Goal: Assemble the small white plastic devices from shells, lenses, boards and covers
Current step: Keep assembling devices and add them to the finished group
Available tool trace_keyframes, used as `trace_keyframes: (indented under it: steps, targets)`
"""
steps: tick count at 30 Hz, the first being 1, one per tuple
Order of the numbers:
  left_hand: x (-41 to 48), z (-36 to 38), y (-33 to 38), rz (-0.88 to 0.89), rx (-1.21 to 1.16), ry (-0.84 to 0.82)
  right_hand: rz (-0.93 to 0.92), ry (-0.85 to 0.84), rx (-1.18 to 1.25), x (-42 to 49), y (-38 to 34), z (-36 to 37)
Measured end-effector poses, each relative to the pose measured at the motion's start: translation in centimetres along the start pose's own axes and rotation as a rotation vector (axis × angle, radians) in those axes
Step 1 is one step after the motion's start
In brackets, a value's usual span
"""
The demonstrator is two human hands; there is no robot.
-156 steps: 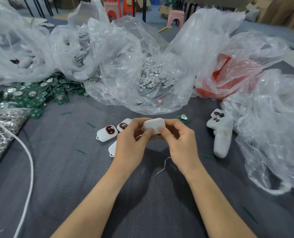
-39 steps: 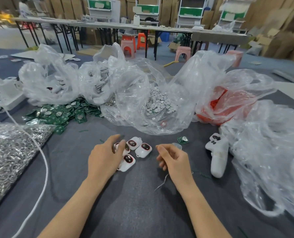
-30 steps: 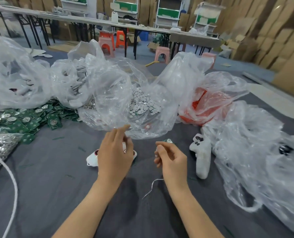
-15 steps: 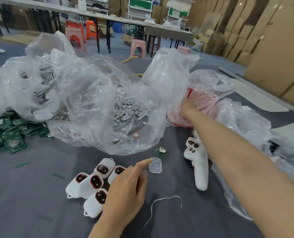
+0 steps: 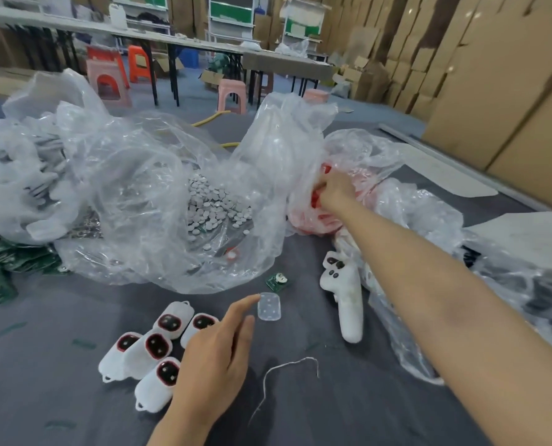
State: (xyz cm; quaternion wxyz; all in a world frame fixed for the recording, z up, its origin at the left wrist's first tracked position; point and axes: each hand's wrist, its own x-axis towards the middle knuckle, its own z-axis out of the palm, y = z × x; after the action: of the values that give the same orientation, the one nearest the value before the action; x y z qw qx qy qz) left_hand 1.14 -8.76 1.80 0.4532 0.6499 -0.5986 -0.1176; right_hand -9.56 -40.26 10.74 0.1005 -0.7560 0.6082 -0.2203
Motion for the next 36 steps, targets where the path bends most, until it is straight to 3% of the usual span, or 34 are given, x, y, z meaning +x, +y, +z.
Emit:
trace_keyframes:
  steps: [4,6,17,28,36]
  targets:
    - [-0.1,0.1,0.0,-0.017,0.004,0.017,0.209,0.053,0.545,-0.3,1.0,-0.7]
    - [-0.1,0.1,0.1,-0.021,0.018,0.02,0.26,0.045,0.655,-0.7,1.5,-0.9]
    - [-0.2,-0.1,0.1,-0.02,0.034,0.011,0.324,0.149,0.632,-1.3,2.3,-0.9]
    - [0.1,-0.1,0.0,-0.012,0.012,-0.056,0.254,0.178,0.703,-0.7,1.7,-1.1]
    - [0.0,-0.1,0.1,0.003,0.05,-0.059,0.152,0.055,0.727,-1.0,3.0,-3.8]
